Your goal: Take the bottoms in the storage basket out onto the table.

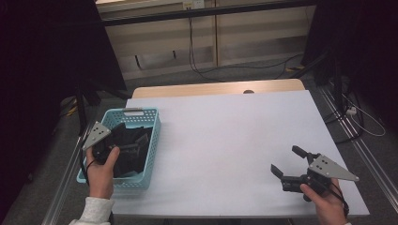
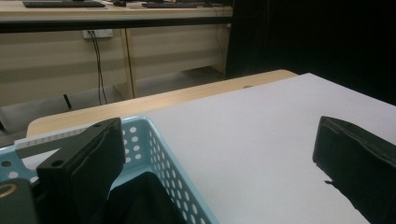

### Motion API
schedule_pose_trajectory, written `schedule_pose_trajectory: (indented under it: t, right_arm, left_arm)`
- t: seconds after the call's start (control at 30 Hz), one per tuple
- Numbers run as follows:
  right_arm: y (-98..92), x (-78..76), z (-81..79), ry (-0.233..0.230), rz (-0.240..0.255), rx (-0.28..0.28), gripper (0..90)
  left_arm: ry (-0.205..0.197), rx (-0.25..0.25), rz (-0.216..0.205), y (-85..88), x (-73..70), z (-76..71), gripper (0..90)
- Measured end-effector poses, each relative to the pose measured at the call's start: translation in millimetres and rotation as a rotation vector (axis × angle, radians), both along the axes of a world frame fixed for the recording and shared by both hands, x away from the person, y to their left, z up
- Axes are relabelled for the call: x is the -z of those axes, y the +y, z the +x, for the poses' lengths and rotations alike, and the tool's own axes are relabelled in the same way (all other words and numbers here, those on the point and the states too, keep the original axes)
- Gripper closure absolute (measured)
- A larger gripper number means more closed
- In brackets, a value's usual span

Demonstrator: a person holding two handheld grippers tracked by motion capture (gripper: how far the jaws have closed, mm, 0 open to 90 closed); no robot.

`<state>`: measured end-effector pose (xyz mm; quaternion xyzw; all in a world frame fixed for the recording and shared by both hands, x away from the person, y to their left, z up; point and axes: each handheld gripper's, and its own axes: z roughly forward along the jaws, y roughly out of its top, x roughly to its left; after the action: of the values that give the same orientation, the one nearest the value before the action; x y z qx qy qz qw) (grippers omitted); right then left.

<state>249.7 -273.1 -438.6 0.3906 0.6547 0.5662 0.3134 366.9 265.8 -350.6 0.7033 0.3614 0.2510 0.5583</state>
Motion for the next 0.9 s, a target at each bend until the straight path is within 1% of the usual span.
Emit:
schedule_pose_trajectory:
  t: [0.07,0.23,0.37,0.4,0.53,0.6,0.67,0.7,0.87,0.9]
  right_arm:
    - [0.0,0.0,-0.2,0.001,0.001,-0.002,1.6]
    - [0.1,0.3,0.3,0.003,-0.004,0.000,1.6]
    - [0.5,0.8,0.8,0.005,-0.008,-0.005,1.6]
    - [0.6,0.8,0.8,0.005,-0.007,-0.006,1.6]
    - [0.7,0.5,0.6,0.002,-0.007,-0.007,1.7]
    - [0.8,0.6,0.7,0.001,-0.008,-0.008,1.7]
    - [1.0,0.6,0.8,-0.001,-0.009,-0.008,1.7]
    - [1.0,0.5,0.7,-0.001,-0.009,-0.009,1.8]
    - [0.8,0.5,0.5,0.002,-0.003,-0.012,1.8]
    - [0.8,0.5,0.5,0.003,-0.004,-0.012,1.7]
  left_arm:
    - [0.004,-0.004,0.008,1.6,-0.7,3.5,2.3]
    - [0.015,-0.022,0.006,6.4,-0.7,10.9,2.2]
    - [0.022,-0.037,0.017,9.2,1.5,17.4,2.4]
    - [0.027,-0.039,0.014,9.5,2.5,19.2,2.3]
    - [0.046,-0.048,0.032,10.2,6.2,26.0,2.6]
    - [0.057,-0.052,0.027,10.7,7.9,29.6,2.4]
    - [0.063,-0.062,0.031,10.9,8.9,32.7,2.5]
    - [0.066,-0.059,0.039,11.2,9.4,34.4,2.5]
    - [0.090,-0.076,0.054,13.4,11.4,43.2,2.7]
    - [0.095,-0.071,0.060,14.2,11.5,45.4,2.8]
